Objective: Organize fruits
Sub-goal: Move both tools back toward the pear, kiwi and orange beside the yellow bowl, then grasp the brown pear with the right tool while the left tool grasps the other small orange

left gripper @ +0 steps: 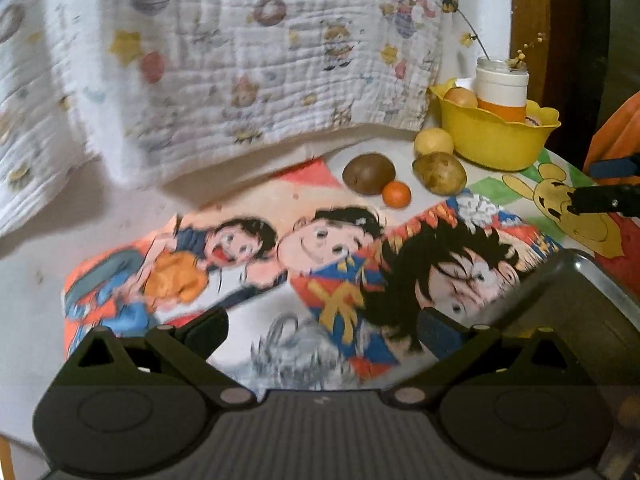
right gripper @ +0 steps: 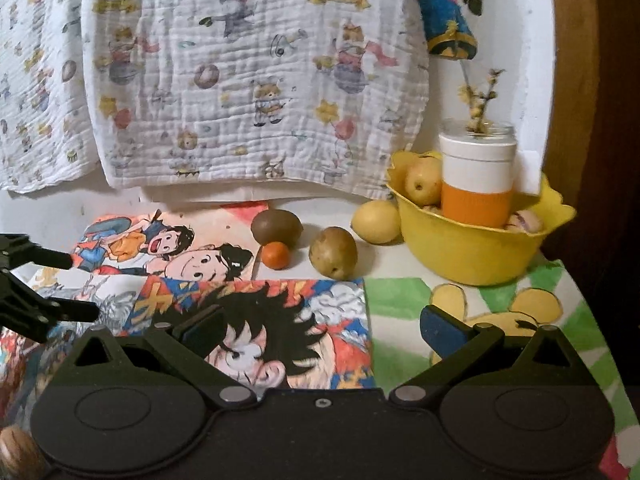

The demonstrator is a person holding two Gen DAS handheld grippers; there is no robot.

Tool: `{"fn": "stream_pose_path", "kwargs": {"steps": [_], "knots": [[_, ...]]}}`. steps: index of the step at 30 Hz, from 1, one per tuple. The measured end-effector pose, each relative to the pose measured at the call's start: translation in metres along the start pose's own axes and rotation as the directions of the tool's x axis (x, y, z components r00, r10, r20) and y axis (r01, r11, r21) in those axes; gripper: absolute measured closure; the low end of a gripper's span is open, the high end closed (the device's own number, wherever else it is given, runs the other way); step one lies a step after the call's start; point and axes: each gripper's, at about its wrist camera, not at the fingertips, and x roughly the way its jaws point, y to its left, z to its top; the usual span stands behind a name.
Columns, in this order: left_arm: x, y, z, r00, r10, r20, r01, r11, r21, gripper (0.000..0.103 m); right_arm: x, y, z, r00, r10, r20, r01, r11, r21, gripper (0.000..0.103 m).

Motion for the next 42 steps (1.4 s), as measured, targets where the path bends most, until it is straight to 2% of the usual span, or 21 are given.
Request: {"fn": "stream_pose_path", "kwargs": {"steps": [6, 12, 15, 18, 25, 34, 42], "knots": [[0.025, -0.006, 0.011, 0.998, -0.032, 0.048, 0.03, 0.998, 0.047, 0.0, 0.031, 0.004, 0.013, 0.999, 0.038, -0.022, -0.037, 0.997, 0.067, 0.001], [0.048, -0.022, 0.022, 0.985, -0.123, 0.122, 0.117, 0.992, 0.053, 0.0, 0.06, 0.002, 0.023, 0.999, 0.048, -0.008, -0.046, 0.979, 0.197, 0.001], [0.058, -0.035, 0.03, 0.978, -0.142, 0.153, 0.126, 0.986, 0.113, 0.0, 0.074, -0.002, 0.027, 1.0, 0.025, 0.001, -0.025, 0.969, 0.247, 0.002], [0.073, -0.045, 0.035, 0.981, -0.125, 0.151, 0.103, 0.984, 0.148, 0.001, 0.091, -0.008, 0.028, 1.0, -0.01, 0.007, 0.007, 0.953, 0.302, 0.011], [0.099, -0.05, 0.036, 0.979, -0.167, 0.12, 0.154, 0.982, 0.11, 0.001, 0.121, -0.016, 0.029, 1.0, -0.029, -0.005, 0.029, 0.931, 0.363, 0.02], [0.119, -0.058, 0.034, 0.988, -0.118, 0.096, 0.107, 0.988, 0.115, 0.009, 0.145, -0.016, 0.028, 0.999, -0.038, -0.018, 0.041, 0.928, 0.37, 0.037], [0.127, -0.059, 0.042, 0.989, -0.099, 0.107, 0.088, 0.991, 0.103, 0.014, 0.156, -0.018, 0.029, 0.997, -0.078, -0.029, 0.083, 0.928, 0.363, 0.039]]}}
